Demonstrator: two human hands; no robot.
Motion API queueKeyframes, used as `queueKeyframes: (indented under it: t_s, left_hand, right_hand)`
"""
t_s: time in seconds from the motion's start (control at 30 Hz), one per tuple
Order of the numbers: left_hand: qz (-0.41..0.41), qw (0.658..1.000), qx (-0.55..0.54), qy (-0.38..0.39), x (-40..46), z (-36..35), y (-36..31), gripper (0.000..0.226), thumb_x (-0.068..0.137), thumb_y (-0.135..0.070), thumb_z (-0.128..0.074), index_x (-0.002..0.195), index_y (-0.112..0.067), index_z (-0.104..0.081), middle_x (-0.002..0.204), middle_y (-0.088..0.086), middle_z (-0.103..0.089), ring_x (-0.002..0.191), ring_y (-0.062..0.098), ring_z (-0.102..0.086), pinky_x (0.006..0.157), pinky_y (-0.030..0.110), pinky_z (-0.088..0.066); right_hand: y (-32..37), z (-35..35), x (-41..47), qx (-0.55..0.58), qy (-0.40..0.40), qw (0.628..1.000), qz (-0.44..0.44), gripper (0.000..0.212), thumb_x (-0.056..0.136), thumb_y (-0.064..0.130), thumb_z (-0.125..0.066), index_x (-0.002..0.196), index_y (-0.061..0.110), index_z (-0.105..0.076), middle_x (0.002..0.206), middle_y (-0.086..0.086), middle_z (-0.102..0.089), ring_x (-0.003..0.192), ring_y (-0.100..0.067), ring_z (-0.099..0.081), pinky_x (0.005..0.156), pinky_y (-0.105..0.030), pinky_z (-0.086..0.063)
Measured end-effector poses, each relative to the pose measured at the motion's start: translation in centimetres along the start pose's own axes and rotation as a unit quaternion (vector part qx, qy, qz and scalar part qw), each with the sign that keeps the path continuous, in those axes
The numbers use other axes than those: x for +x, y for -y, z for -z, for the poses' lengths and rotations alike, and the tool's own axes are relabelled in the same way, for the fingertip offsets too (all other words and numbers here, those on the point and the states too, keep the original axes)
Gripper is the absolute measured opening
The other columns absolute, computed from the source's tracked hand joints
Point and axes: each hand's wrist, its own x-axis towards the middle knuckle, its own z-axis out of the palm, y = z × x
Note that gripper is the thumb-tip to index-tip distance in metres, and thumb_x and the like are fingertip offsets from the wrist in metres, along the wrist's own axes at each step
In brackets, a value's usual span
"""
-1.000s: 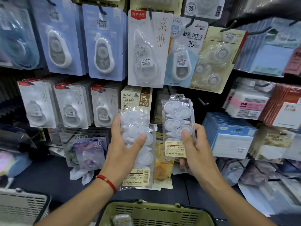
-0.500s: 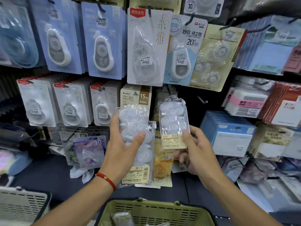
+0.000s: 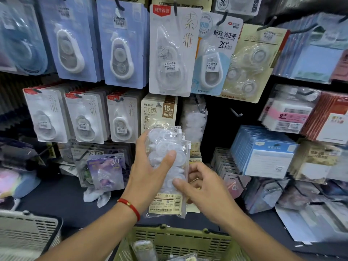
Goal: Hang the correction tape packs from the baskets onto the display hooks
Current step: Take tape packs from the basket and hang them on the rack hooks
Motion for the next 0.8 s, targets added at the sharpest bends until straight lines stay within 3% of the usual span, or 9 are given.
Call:
queueKeyframes:
  t_s: [0.1,0.2,0.3,0.37,0.5,0.57,0.63,0.73,0.8]
  left_hand:
    - [0.018,1.0,-0.012,0.014,0.1,0.0,-0.3,0.065,0.089,-0.06,-0.073,0.135,-0.073,-0.029,0.125,-0.049,-0.056,0.117,-0.021,-0.056,0.091,0.006,-0.048]
    - [0.046,0.996,-0.061,0.038,0.4,0.2,0.0,0.065,0.088,-0.046,-0.066,0.143,-0.065,-0.036,0.137,-0.038,-0.057,0.129,-0.01,-0.055,0.111,0.031,-0.048]
    - [0.056,0.993,-0.086,0.053,0.6,0.4,-0.1,0.077,0.088,-0.024,-0.06,0.154,-0.052,-0.034,0.155,-0.014,-0.051,0.144,0.013,-0.049,0.121,0.051,-0.039]
    - [0.054,0.994,-0.081,0.046,0.7,0.4,0.3,0.074,0.097,-0.009,-0.057,0.154,-0.049,-0.034,0.149,-0.017,-0.057,0.137,0.01,-0.056,0.118,0.047,-0.044]
    - [0.047,0.998,-0.042,0.017,0.6,0.4,0.2,0.077,0.104,-0.003,-0.054,0.143,-0.066,-0.032,0.132,-0.043,-0.057,0.125,-0.015,-0.056,0.104,0.016,-0.046]
    - [0.049,0.998,-0.031,-0.003,0.6,0.4,-0.1,0.077,0.104,-0.005,-0.053,0.153,-0.059,-0.028,0.144,-0.033,-0.053,0.128,-0.011,-0.054,0.109,0.022,-0.044]
    - [0.049,0.998,-0.03,-0.017,0.7,0.5,-0.5,0.078,0.103,-0.005,-0.053,0.157,-0.053,-0.024,0.15,-0.025,-0.05,0.127,-0.011,-0.053,0.112,0.026,-0.042]
    - [0.047,0.998,-0.022,-0.035,0.7,0.4,-0.9,0.083,0.101,-0.004,-0.053,0.153,-0.061,-0.022,0.147,-0.031,-0.049,0.121,-0.016,-0.054,0.102,0.02,-0.042]
    - [0.047,0.998,-0.024,-0.039,0.6,0.5,-1.1,0.084,0.101,-0.004,-0.052,0.145,-0.07,-0.023,0.142,-0.042,-0.047,0.121,-0.019,-0.052,0.1,0.016,-0.04]
  right_hand:
    - [-0.3,0.1,0.0,0.027,-0.008,1.0,0.006,0.018,0.093,0.04,-0.078,0.105,0.031,-0.069,0.099,0.001,-0.075,0.085,-0.026,-0.075,0.08,-0.055,-0.062]
    - [-0.5,0.3,0.0,0.048,-0.028,0.998,0.005,0.01,0.099,0.034,-0.073,0.106,0.029,-0.069,0.101,0.003,-0.078,0.092,-0.019,-0.077,0.088,-0.054,-0.061]
    - [-0.6,0.7,0.2,0.085,-0.039,0.996,-0.008,0.011,0.104,0.032,-0.065,0.111,0.025,-0.063,0.102,0.002,-0.081,0.094,-0.016,-0.078,0.09,-0.055,-0.061]
    - [-0.7,1.0,0.2,0.09,-0.053,0.994,0.009,0.008,0.106,0.035,-0.061,0.11,0.029,-0.06,0.101,0.001,-0.08,0.09,-0.018,-0.078,0.085,-0.056,-0.062]
    - [-0.1,1.7,0.3,0.062,-0.123,0.989,0.055,0.008,0.108,0.043,-0.051,0.104,0.036,-0.053,0.098,-0.024,-0.066,0.081,-0.046,-0.068,0.056,-0.054,-0.062]
    - [0.3,2.3,0.7,0.037,-0.136,0.988,0.067,0.011,0.108,0.045,-0.048,0.105,0.035,-0.052,0.095,-0.028,-0.061,0.077,-0.049,-0.064,0.053,-0.055,-0.059]
    - [0.7,2.7,1.2,0.031,-0.14,0.987,0.071,0.013,0.108,0.045,-0.047,0.107,0.034,-0.052,0.093,-0.029,-0.059,0.067,-0.044,-0.06,0.047,-0.048,-0.056]
    - [0.9,3.3,1.8,0.042,-0.148,0.986,0.06,0.013,0.108,0.047,-0.047,0.107,0.034,-0.052,0.091,-0.027,-0.061,0.051,-0.023,-0.052,0.036,-0.029,-0.043]
    - [0.8,3.4,2.2,0.069,-0.15,0.985,0.042,0.012,0.108,0.047,-0.048,0.105,0.037,-0.054,0.09,-0.022,-0.064,0.045,-0.019,-0.052,0.034,-0.022,-0.037]
